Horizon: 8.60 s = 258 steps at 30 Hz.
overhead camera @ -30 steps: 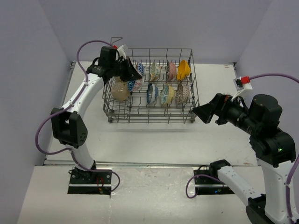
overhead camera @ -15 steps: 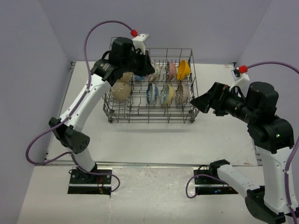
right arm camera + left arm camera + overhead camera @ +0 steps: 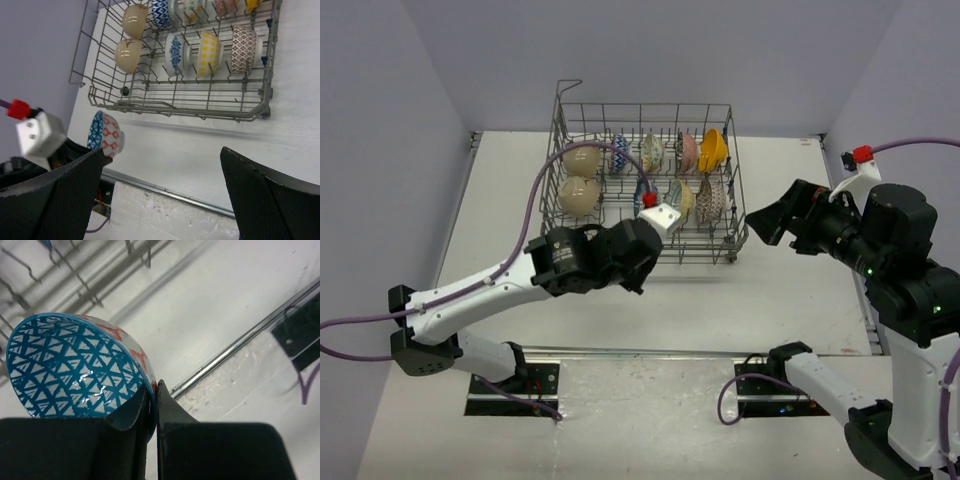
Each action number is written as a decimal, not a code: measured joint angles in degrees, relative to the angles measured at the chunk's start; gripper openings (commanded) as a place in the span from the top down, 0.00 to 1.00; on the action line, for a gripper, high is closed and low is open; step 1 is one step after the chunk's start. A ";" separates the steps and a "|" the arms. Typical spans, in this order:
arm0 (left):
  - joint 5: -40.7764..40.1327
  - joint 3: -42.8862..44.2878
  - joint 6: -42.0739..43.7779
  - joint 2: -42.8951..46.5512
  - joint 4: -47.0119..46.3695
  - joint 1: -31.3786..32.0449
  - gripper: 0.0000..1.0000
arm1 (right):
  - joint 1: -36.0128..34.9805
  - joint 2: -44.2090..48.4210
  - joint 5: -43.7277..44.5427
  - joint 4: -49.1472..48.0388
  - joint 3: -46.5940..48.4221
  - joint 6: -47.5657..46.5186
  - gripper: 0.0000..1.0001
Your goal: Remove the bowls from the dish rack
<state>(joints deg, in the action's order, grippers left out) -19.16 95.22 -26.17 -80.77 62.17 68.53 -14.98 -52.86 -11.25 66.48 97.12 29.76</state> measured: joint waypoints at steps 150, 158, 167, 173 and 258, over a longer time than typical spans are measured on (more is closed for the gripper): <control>57.18 -6.10 -26.67 -33.31 -51.84 -47.87 1.00 | 0.00 6.34 -6.25 -6.08 -8.20 -4.87 0.01; 57.13 -7.56 -29.90 -32.70 -54.42 -48.15 1.00 | 0.00 6.38 -6.25 -6.10 -8.20 -4.87 0.01; 60.22 -8.61 -37.46 -28.81 -62.05 -48.00 1.00 | 0.00 6.64 -6.27 -6.10 -8.22 -4.70 0.01; 61.02 -8.41 -40.79 -23.39 -68.89 -48.41 1.00 | 0.00 7.28 -6.25 -6.12 -8.22 -4.66 0.01; -8.63 -10.29 -19.71 -10.84 6.29 2.36 0.19 | 0.00 1.38 1.18 -1.36 -0.87 -6.01 0.01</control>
<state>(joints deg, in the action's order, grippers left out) -27.79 84.93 -45.89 -91.61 68.47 70.89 -14.98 -51.48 -10.07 65.12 96.25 23.75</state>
